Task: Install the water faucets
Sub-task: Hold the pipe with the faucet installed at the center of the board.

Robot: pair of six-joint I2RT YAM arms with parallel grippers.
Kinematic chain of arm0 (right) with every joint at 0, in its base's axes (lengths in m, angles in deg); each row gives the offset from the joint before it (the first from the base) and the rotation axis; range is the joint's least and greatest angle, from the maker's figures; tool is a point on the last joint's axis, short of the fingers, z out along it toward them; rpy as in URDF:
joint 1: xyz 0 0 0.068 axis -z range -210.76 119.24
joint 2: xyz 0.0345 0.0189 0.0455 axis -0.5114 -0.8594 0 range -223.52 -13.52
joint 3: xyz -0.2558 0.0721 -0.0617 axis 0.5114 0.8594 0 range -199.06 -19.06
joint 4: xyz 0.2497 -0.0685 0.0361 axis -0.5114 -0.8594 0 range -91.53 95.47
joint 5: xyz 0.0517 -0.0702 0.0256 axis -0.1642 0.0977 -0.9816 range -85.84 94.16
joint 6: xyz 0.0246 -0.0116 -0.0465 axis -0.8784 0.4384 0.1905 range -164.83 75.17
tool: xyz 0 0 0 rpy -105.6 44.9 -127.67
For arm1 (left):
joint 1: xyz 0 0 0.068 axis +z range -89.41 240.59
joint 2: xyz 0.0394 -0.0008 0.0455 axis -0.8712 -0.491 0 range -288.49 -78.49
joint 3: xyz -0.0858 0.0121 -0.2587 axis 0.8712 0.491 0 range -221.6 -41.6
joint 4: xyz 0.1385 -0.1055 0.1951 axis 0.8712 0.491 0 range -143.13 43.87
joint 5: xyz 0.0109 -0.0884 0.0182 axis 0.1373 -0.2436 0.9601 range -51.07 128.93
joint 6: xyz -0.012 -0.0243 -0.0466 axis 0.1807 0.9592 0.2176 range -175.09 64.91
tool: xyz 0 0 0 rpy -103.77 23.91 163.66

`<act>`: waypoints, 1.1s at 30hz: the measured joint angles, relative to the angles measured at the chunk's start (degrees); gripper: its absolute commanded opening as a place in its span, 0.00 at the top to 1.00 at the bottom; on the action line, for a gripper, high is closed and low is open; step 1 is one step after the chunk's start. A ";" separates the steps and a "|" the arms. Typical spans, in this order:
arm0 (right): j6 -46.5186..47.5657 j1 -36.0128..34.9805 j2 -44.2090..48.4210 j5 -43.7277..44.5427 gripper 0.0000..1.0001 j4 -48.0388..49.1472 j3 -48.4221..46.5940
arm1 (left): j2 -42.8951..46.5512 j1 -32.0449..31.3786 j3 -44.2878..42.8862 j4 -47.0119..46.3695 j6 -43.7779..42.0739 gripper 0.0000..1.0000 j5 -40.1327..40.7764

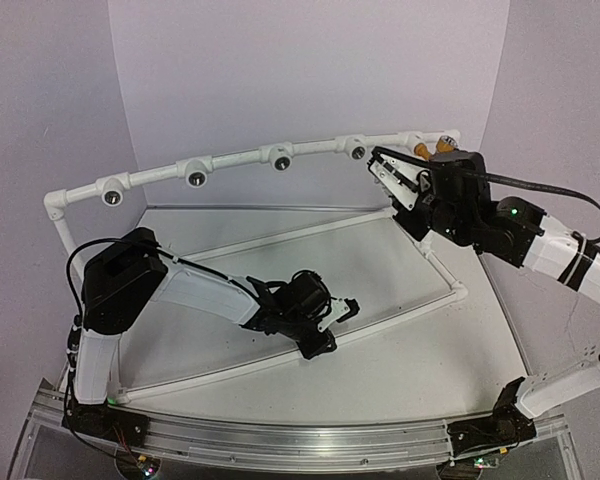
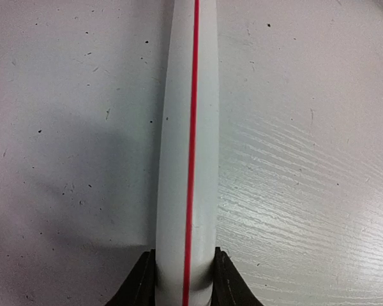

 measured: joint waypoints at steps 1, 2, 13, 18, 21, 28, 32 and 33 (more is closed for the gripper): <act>1.96 0.01 0.35 -0.10 1.00 1.07 0.25 | -0.02 0.00 0.00 -0.03 -0.76 0.94 -0.04; 4.05 0.01 0.71 -0.16 1.00 2.36 0.70 | -0.03 -0.02 0.02 -0.05 -1.38 0.98 -0.04; 26.92 0.93 3.09 -4.51 1.00 18.50 11.23 | 0.38 0.00 2.32 -3.49 -2.40 1.00 -0.20; 35.80 1.28 3.08 -5.07 1.00 29.16 15.41 | 0.79 0.00 3.92 -5.63 -1.93 1.00 -0.24; 40.16 1.43 3.06 -5.46 1.00 33.15 17.20 | 0.99 -0.01 4.84 -7.04 -1.84 1.00 -0.01; 51.67 1.51 1.32 -6.80 1.00 43.41 17.35 | 1.41 -0.13 7.08 -10.62 -1.87 1.00 1.00; 55.48 1.48 -0.90 -8.11 1.00 44.91 16.68 | 1.55 -0.31 8.08 -12.38 -1.91 1.00 1.68; 55.90 1.43 -1.27 -8.30 1.00 44.97 16.57 | 1.56 -0.39 8.23 -12.69 -1.92 1.00 1.84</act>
